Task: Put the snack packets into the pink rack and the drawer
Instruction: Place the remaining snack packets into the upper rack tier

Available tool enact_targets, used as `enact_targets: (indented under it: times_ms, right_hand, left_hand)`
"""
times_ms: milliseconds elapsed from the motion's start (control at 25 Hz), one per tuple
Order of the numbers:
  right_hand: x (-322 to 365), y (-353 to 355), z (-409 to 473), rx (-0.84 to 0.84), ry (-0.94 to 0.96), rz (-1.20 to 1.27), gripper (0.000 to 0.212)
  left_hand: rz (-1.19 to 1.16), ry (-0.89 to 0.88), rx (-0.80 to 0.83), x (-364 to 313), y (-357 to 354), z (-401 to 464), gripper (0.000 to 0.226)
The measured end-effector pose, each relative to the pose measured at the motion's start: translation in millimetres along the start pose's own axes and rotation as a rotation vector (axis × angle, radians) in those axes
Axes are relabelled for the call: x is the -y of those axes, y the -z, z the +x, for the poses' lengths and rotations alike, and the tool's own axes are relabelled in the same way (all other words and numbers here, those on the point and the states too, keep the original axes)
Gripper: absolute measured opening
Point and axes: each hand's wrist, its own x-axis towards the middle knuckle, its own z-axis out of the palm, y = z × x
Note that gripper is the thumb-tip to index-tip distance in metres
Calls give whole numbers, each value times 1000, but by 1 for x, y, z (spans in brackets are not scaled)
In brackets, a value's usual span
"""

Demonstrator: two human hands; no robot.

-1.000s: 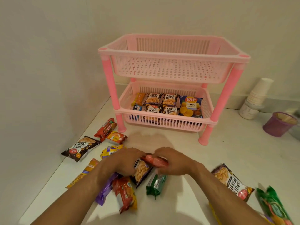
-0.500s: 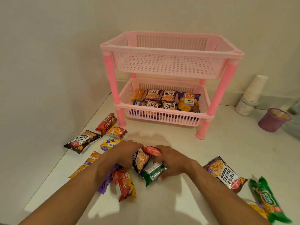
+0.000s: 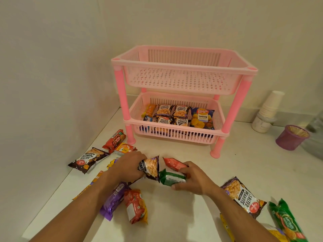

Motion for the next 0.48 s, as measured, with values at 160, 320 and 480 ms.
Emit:
enact_targets:
  times_ms: [160, 320, 480]
  right_hand:
    - [20, 32, -4, -169, 47, 220, 58]
    - [52, 82, -4, -339, 148, 266, 51]
    - [85, 134, -1, -546, 201, 263, 53]
  left_hand:
    - [-160, 41, -181, -7, 28, -3, 43]
    - [-241, 18, -420, -24, 77, 2, 50]
    - [-294, 12, -640, -41, 130, 7, 46]
